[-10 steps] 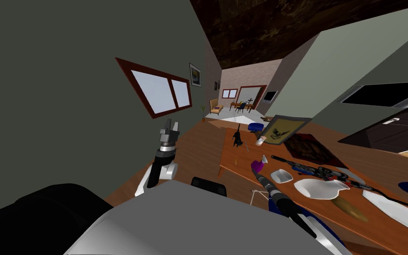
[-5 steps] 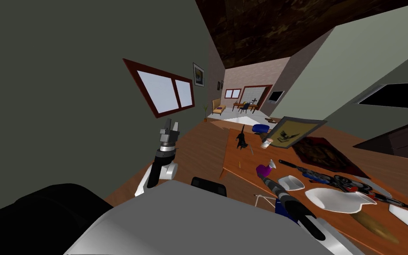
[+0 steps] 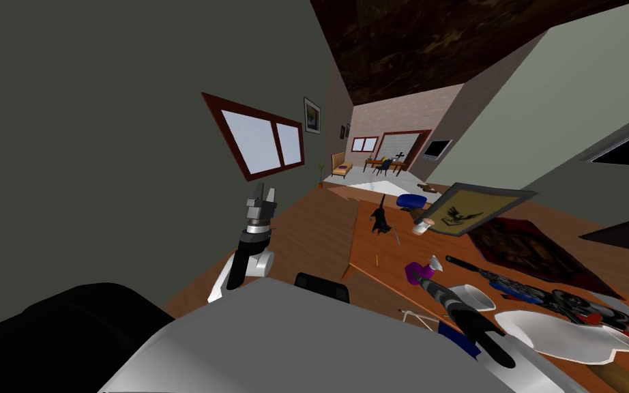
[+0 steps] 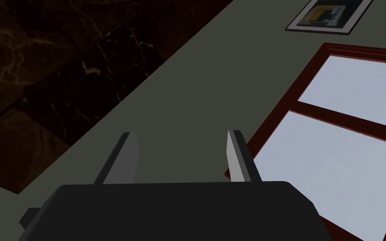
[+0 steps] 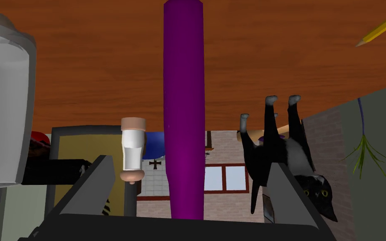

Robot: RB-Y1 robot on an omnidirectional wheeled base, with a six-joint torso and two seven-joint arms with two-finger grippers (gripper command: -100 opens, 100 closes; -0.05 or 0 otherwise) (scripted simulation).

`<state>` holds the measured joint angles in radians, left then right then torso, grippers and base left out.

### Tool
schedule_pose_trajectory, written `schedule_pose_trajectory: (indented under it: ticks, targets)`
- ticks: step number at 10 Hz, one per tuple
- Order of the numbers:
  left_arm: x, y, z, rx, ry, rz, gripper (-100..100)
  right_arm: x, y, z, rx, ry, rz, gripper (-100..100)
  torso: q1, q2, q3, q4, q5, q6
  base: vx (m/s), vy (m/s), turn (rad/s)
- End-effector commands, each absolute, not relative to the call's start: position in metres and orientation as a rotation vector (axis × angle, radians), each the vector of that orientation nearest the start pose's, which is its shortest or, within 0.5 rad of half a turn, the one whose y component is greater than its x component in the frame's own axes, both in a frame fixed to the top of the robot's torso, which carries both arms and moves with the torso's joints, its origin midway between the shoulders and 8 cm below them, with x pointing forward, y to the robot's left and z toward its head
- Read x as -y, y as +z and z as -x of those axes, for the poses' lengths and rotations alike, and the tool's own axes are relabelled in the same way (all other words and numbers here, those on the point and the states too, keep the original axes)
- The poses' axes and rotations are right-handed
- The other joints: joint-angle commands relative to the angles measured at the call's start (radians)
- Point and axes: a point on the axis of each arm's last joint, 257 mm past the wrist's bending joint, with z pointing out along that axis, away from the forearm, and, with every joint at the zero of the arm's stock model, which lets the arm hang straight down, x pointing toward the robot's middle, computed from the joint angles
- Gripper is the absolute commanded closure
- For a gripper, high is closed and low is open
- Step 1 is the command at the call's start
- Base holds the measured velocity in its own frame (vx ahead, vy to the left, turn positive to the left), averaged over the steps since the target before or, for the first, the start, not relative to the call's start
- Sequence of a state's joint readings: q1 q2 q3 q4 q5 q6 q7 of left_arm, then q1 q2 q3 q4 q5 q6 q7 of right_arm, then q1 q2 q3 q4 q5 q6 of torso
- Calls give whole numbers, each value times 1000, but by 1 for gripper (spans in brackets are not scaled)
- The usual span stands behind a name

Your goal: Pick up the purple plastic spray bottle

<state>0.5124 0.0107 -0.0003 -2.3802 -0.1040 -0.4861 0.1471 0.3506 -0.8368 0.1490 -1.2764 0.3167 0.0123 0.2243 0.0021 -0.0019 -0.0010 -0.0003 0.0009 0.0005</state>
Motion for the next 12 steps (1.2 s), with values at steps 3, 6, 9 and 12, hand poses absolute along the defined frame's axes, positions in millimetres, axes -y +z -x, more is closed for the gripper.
schedule_pose_trajectory:
  ticks: [3,6,9,12]
  targets:
    - [-262,61,-326,-597,-1385,580,0,570,-418,-324,-2174,-161,-394,0,-1,2,1,0,0,0,14,11,28]
    - [-262,61,-326,-597,-1385,580,0,588,-422,-322,-2164,-190,-446,-100,-3,5,3,1,-1,0,-44,-6,162]
    - [-262,61,-326,-597,-1385,580,0,601,-427,-319,-2158,-210,-486,-100,-3,6,3,1,-1,0,-43,-8,119]
    - [-262,61,-326,-597,-1385,580,0,611,-430,-316,-2152,-224,-517,-100,-4,6,3,1,-2,0,-48,-6,133]
